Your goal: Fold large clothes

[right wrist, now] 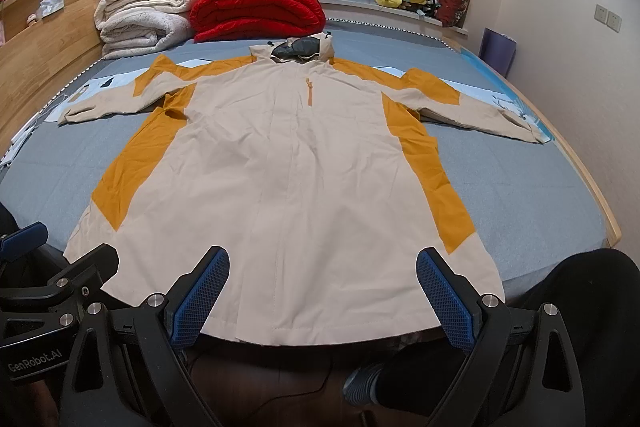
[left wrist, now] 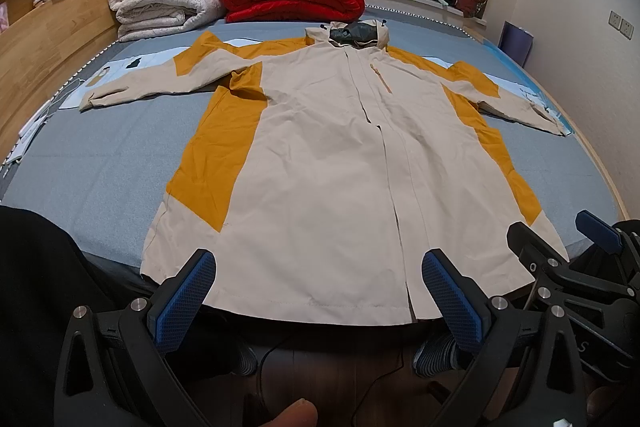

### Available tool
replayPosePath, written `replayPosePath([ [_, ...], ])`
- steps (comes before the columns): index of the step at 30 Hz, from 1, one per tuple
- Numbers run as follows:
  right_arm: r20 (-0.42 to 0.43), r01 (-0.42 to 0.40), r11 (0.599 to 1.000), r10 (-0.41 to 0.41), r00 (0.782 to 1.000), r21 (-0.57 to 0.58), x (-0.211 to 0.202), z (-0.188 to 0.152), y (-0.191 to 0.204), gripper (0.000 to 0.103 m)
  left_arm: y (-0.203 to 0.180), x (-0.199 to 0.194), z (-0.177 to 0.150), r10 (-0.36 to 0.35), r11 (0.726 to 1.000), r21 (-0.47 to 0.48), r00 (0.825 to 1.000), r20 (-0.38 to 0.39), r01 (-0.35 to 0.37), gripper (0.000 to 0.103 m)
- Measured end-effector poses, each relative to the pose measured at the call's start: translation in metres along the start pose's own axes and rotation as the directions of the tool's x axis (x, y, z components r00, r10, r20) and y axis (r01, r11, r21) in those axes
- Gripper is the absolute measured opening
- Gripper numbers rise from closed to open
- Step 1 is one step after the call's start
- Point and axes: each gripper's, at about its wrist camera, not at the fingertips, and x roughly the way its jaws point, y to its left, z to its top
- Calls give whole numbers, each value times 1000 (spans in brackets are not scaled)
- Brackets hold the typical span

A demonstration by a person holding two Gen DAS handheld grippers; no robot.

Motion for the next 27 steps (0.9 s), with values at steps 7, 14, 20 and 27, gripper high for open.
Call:
replayPosePath([
  [7, 22, -7, 1000, 7, 1000, 8, 0, 6, -5, 95, -4, -1, 1, 2, 1000, 2, 1000, 14, -2, 103],
  [14, 121, -31, 999, 27, 992, 38, -11, 22, -17, 94, -6, -37, 27, 18, 1000, -2, 994, 109, -18, 101],
  [20, 249, -166, 984, 146, 957, 61, -27, 42, -35, 93, -10, -68, 47, 4, 999, 39, 966, 259, -14, 94],
  [27, 292, -147, 988, 128, 948, 44, -25, 82, -40, 89, 13, -66, 96, -48, 998, -27, 963, 266, 57, 51],
])
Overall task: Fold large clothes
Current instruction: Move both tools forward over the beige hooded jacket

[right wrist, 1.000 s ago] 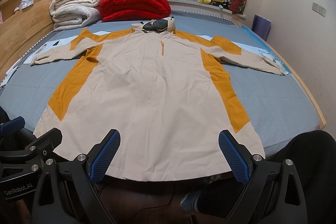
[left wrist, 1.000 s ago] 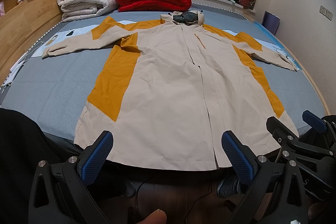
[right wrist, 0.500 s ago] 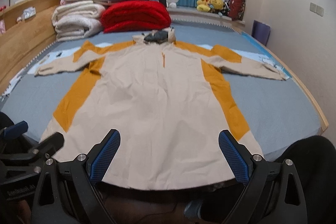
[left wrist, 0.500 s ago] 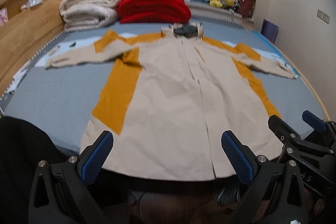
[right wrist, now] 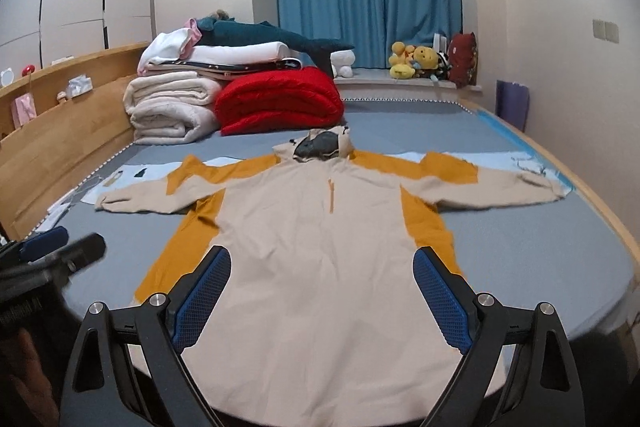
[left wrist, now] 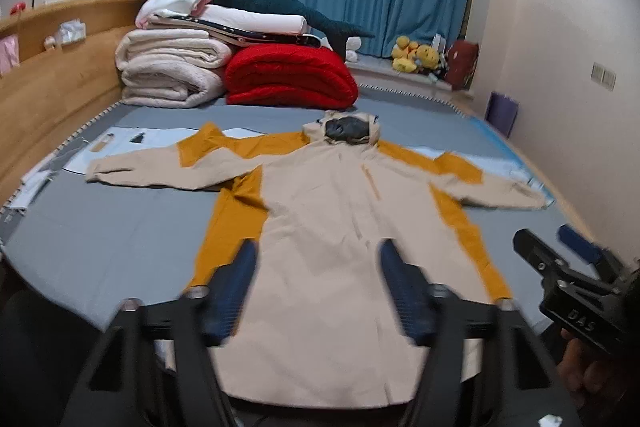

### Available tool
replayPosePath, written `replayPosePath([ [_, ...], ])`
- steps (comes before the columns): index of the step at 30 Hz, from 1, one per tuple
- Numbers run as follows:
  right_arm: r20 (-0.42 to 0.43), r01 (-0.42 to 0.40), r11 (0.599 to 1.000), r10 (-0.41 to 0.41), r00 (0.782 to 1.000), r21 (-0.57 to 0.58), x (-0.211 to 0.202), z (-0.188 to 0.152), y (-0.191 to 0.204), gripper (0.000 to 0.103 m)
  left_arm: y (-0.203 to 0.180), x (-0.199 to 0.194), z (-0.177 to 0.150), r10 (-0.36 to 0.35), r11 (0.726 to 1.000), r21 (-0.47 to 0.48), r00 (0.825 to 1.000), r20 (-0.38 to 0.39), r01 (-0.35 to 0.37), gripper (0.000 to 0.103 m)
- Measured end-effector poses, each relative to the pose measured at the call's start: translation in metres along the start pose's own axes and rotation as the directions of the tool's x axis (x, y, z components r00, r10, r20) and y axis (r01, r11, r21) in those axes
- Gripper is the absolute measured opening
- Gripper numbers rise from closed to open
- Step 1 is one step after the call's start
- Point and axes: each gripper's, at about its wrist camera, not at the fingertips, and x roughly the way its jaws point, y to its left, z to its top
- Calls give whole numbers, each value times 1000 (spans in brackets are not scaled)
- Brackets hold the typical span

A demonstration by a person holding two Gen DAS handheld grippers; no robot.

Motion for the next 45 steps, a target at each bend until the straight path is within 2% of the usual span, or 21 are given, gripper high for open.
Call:
replayPosePath([
  [3, 22, 4, 1000, -4, 1000, 1, 7, 24, 0, 82, 3, 7, 28, 0, 1000, 23, 999, 44, -1, 46],
  [5, 51, 12, 1000, -12, 999, 11, 11, 45, -2, 81, 5, 13, 44, 7, 1000, 27, 998, 62, -9, 45],
  [9, 98, 23, 1000, -22, 995, -1, 25, 86, -2, 81, 12, 38, 86, 38, 999, -8, 996, 85, -38, 45],
  [14, 151, 8, 1000, -4, 989, -25, 50, 131, 4, 81, 15, 73, 123, 70, 996, -71, 992, 102, -63, 45],
  [22, 131, 17, 1000, -20, 991, 20, 115, 187, 8, 81, 32, 115, 190, 143, 986, -107, 978, 152, -128, 45],
  [29, 150, 22, 1000, -22, 988, 2, 168, 221, 14, 81, 59, 166, 234, 203, 979, -66, 965, 168, -194, 46],
  [32, 139, -1, 1000, 2, 990, -10, 197, 235, 19, 81, 73, 195, 236, 250, 968, -36, 955, 162, -248, 47],
  [34, 124, -24, 1000, 24, 992, -7, 218, 238, 21, 81, 88, 216, 229, 263, 965, -39, 955, 135, -260, 47],
  [39, 94, -24, 1000, 23, 995, 11, 262, 228, 23, 81, 128, 266, 207, 334, 942, -25, 942, 23, -334, 47],
  [41, 90, -33, 999, 31, 995, 21, 276, 222, 25, 81, 146, 279, 201, 327, 942, -66, 945, -24, -328, 47],
  [43, 99, -49, 998, 46, 994, 32, 289, 212, 26, 75, 167, 292, 193, 336, 934, -103, 939, -68, -342, 46],
  [45, 91, -88, 996, 84, 992, 35, 299, 203, 27, 65, 183, 302, 185, 332, 932, -116, 938, -101, -343, 46],
])
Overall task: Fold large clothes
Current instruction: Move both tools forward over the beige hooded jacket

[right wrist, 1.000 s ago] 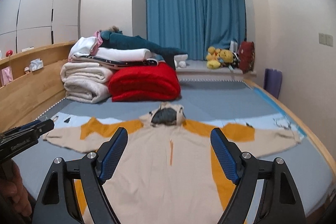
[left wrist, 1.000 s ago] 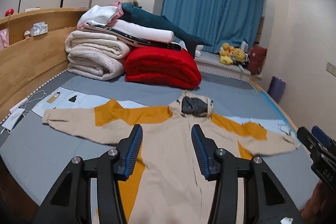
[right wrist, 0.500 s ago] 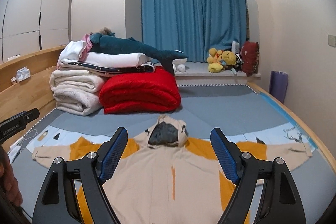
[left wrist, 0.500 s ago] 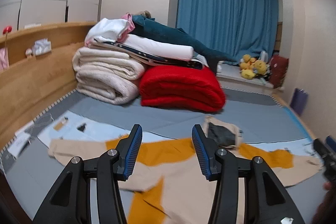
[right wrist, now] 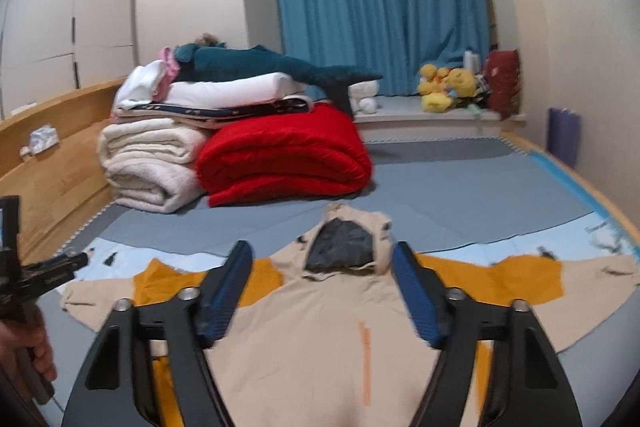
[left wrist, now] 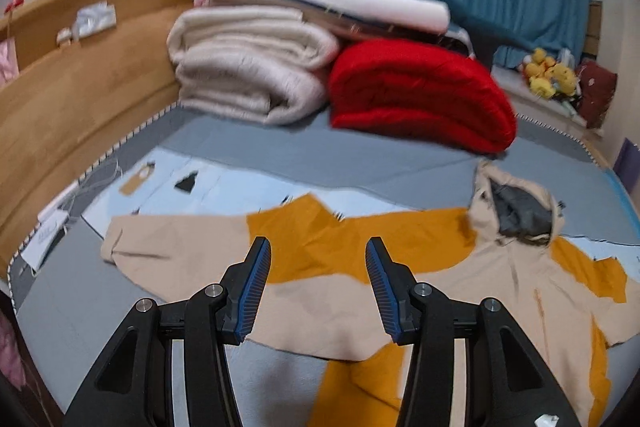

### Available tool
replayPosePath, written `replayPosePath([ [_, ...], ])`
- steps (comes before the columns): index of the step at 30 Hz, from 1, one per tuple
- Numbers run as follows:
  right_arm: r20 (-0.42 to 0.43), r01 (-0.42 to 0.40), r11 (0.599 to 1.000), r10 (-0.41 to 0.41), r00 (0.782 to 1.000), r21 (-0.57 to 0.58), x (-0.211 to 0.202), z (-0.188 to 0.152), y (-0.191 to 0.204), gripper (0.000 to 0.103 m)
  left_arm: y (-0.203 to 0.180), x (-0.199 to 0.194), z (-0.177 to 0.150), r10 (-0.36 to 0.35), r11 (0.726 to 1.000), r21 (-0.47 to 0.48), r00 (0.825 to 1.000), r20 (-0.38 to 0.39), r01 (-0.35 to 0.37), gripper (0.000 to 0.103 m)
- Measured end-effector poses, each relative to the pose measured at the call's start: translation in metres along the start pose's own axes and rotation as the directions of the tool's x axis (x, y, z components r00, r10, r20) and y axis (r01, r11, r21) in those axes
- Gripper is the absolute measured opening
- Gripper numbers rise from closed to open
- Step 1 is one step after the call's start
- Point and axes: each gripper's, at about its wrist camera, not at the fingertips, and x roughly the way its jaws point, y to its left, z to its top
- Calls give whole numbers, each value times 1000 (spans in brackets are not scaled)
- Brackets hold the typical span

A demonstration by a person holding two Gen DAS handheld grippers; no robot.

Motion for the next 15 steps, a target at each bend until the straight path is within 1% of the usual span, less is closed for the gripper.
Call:
replayPosePath([
  [2, -43, -18, 1000, 18, 999, -11, 10, -4, 5, 62, 13, 13, -6, -2, 1000, -22, 1000, -14, 2, 46],
  [4, -59, -35, 999, 35, 998, -4, 14, -5, 4, 62, 29, 31, -13, 16, 999, -46, 998, -64, -19, 46],
  [5, -72, -37, 999, 36, 997, -4, 16, -7, 3, 62, 36, 39, -17, 13, 998, -61, 997, -72, -17, 46],
  [6, -84, -36, 999, 35, 996, -9, 19, -9, 4, 62, 46, 48, -23, 25, 997, -73, 996, -80, -31, 46],
  [7, -105, -32, 999, 30, 994, -23, 23, -11, 5, 62, 53, 57, -26, 43, 996, -76, 994, -104, -51, 46],
  [8, -126, -29, 999, 23, 992, -43, 27, -15, 6, 61, 60, 64, -29, 43, 995, -84, 992, -123, -54, 46],
  [9, -137, -22, 998, 14, 990, -57, 31, -16, 6, 60, 68, 70, -32, 33, 994, -97, 992, -123, -45, 46],
  [11, -154, 4, 996, -17, 988, -84, 39, -22, 2, 57, 82, 81, -36, 45, 992, -112, 990, -133, -61, 46],
  [12, -164, 12, 996, -27, 986, -93, 43, -24, 1, 56, 96, 89, -38, 52, 988, -138, 988, -149, -73, 46],
  [14, -191, 28, 995, -46, 980, -94, 51, -28, -5, 56, 115, 96, -39, 60, 980, -178, 989, -136, -84, 46],
  [15, -202, 34, 995, -52, 978, -92, 54, -28, -9, 56, 127, 101, -40, 90, 976, -187, 987, -132, -114, 46],
])
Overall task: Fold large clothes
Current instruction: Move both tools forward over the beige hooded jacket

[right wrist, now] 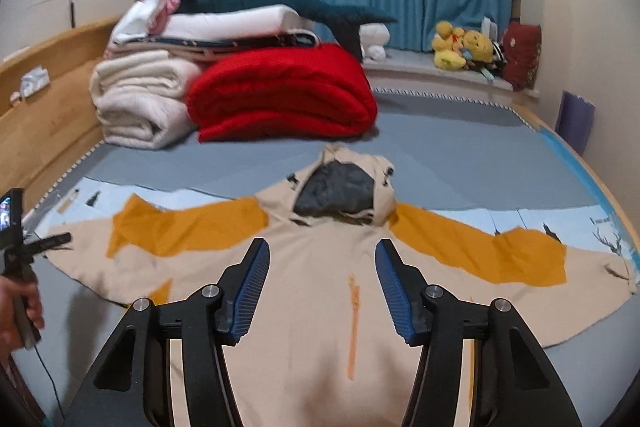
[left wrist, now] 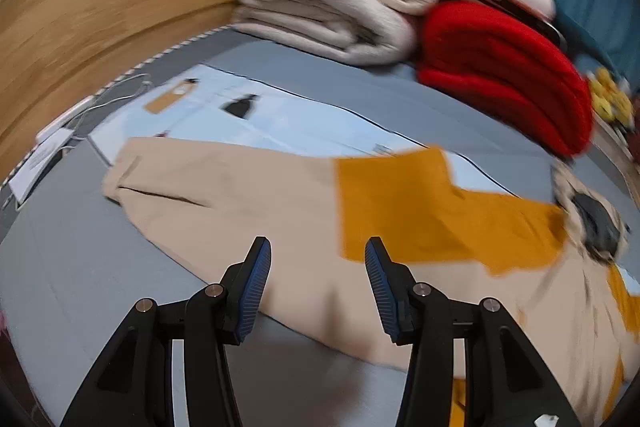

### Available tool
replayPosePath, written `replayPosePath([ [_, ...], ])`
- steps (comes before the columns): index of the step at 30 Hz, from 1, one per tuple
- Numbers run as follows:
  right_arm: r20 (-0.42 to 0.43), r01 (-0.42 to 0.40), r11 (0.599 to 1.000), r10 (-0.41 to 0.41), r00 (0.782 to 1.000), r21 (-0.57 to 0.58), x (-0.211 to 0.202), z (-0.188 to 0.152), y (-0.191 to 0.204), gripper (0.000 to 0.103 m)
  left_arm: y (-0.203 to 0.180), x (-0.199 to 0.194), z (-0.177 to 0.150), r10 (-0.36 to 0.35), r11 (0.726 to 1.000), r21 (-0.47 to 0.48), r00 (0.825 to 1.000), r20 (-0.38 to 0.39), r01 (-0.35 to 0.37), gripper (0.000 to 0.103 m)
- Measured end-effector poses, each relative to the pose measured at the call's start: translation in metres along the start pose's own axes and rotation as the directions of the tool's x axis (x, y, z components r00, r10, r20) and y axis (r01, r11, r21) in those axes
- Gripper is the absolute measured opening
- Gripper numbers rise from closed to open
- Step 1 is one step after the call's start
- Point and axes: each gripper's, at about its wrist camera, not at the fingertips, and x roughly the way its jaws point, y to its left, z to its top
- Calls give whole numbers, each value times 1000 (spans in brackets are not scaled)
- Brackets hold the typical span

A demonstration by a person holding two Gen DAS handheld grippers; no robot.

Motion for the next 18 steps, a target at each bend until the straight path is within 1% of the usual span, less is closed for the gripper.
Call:
replayPosePath([
  [1, -16, 5, 1000, -5, 1000, 5, 4, -1, -3, 56, 12, 7, 3, 30, 999, -13, 1000, -1, -30, 46],
  [3, -29, 30, 1000, -31, 999, -8, 10, 0, -7, 56, 38, 17, 9, 60, 996, -68, 998, 1, -60, 46],
  [5, 1, 84, 995, -84, 996, -54, 10, 2, -5, 56, 62, 26, 13, 99, 988, -121, 995, -8, -99, 47],
  [7, 29, 100, 990, -97, 995, -96, 10, 3, -1, 56, 85, 34, 14, 128, 977, -172, 992, -18, -129, 49],
  [9, 34, 95, 989, -91, 995, -115, 12, 4, 1, 56, 104, 45, 10, 154, 965, -207, 987, -42, -159, 50],
  [13, -14, 64, 991, -66, 998, -120, 29, -2, 3, 56, 127, 64, 2, 181, 947, -251, 979, -94, -199, 50],
  [18, -76, 39, 993, -48, 996, -114, 51, -9, 3, 56, 144, 80, 1, 145, 936, -303, 981, -131, -179, 50],
])
